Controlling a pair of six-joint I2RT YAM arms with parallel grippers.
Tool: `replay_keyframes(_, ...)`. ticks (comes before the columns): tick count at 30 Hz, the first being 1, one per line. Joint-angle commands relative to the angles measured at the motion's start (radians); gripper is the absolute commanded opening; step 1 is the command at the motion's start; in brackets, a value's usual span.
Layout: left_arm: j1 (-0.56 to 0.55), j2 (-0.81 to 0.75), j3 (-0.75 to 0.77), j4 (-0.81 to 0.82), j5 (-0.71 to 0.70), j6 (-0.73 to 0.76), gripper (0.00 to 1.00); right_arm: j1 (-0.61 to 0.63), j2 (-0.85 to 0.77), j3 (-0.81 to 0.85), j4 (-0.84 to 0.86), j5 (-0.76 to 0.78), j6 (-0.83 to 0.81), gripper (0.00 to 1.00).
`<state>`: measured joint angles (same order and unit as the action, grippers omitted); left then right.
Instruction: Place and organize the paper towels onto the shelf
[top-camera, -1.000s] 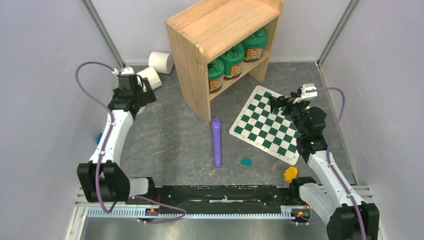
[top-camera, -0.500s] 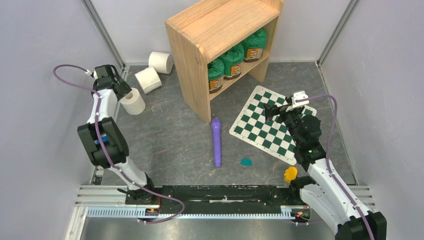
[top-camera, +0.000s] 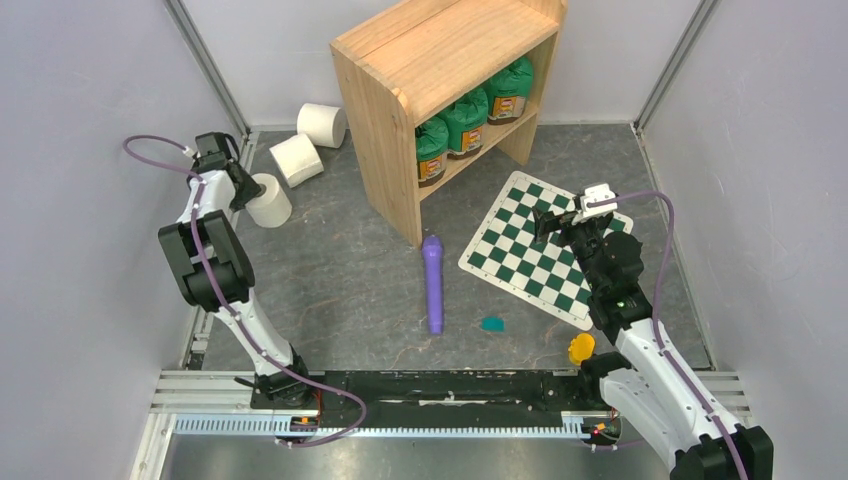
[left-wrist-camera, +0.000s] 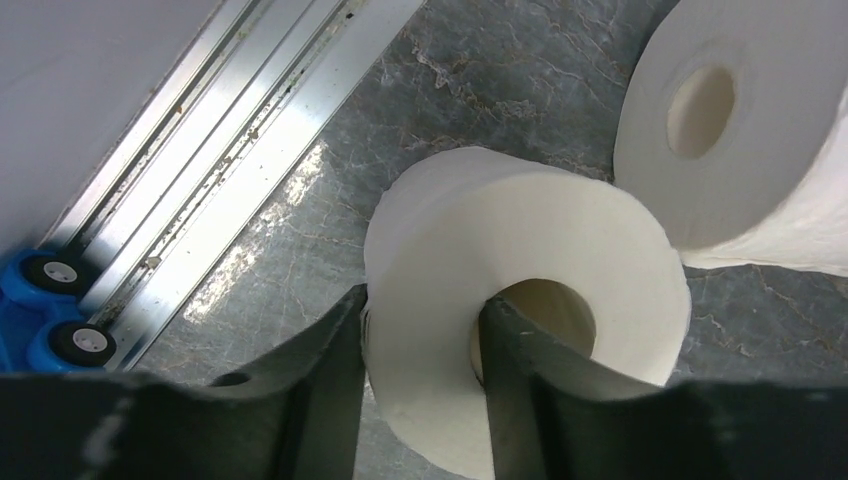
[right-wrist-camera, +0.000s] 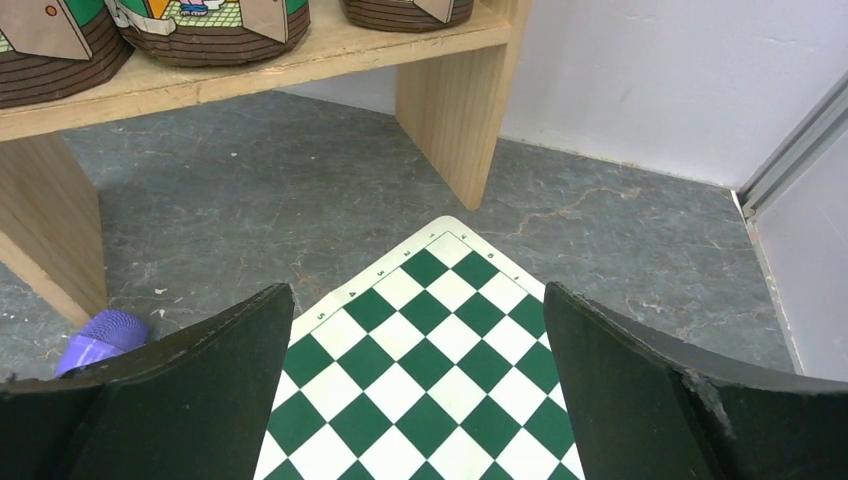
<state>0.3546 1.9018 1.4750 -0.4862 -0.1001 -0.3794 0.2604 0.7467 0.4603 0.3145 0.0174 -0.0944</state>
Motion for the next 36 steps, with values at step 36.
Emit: replay_keyframes(36, -0.47, -0.769, -0.332, -0.247, 0.209, 0.171, 0.08, 0.535, 0.294, 0.194, 0.097, -0.48, -0.204, 0.97)
